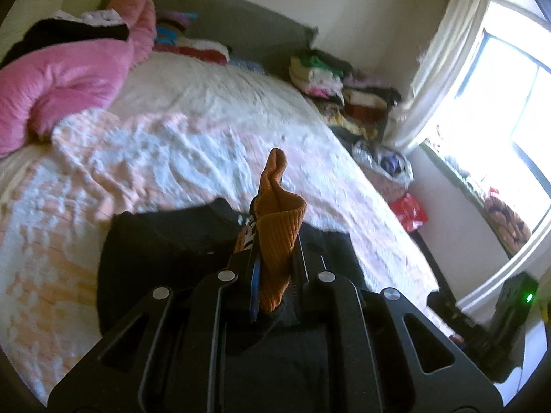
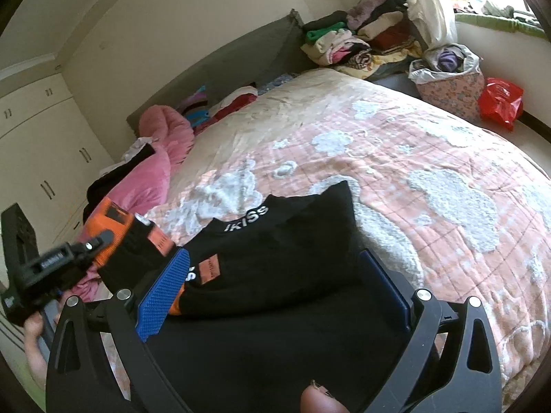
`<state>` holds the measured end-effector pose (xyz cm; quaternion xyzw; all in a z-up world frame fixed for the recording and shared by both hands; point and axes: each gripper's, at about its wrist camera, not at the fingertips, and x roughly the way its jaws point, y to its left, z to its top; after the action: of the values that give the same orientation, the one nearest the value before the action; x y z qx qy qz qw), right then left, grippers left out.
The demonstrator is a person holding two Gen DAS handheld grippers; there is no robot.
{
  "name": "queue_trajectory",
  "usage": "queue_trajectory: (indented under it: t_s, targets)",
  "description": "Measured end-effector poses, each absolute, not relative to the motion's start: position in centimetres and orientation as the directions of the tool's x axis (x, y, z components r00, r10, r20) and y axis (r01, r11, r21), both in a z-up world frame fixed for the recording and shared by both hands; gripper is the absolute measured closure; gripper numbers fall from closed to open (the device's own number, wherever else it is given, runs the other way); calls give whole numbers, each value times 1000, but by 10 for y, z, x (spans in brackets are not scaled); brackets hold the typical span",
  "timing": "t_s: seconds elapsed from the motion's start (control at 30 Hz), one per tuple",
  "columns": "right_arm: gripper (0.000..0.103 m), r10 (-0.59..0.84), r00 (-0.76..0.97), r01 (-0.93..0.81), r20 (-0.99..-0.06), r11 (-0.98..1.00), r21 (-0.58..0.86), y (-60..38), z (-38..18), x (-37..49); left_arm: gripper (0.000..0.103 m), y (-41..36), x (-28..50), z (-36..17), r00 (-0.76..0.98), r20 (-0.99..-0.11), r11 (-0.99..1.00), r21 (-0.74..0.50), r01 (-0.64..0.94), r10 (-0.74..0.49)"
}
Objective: Fold small clothes
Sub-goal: 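Carry the held cuff across the sweatshirt body and release it with the left gripper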
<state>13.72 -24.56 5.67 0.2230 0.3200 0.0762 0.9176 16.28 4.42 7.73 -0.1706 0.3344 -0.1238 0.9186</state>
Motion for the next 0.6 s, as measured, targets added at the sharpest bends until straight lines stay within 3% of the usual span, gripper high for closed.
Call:
queue_trajectory:
  t_s: [0.4, 0.47, 0.53, 0.6]
  targets:
    - [5, 234, 767, 73, -598, 893, 444, -260, 40, 144, 91, -11, 182, 5, 564, -706, 904, -347, 251, -428]
    - [5, 230, 760, 83, -607, 893, 442, -261, 36, 147, 82, -17, 184, -3, 527, -724, 895, -350, 275, -445]
    - [5, 224, 752, 93, -621, 896, 435, -261, 33, 149, 56, -20, 185, -7, 504, -736, 891, -348, 291, -452]
    - [5, 214, 739, 106, -639, 899, 424, -260, 27, 153, 51, -20, 186, -7, 502, -747, 897, -315, 309, -435]
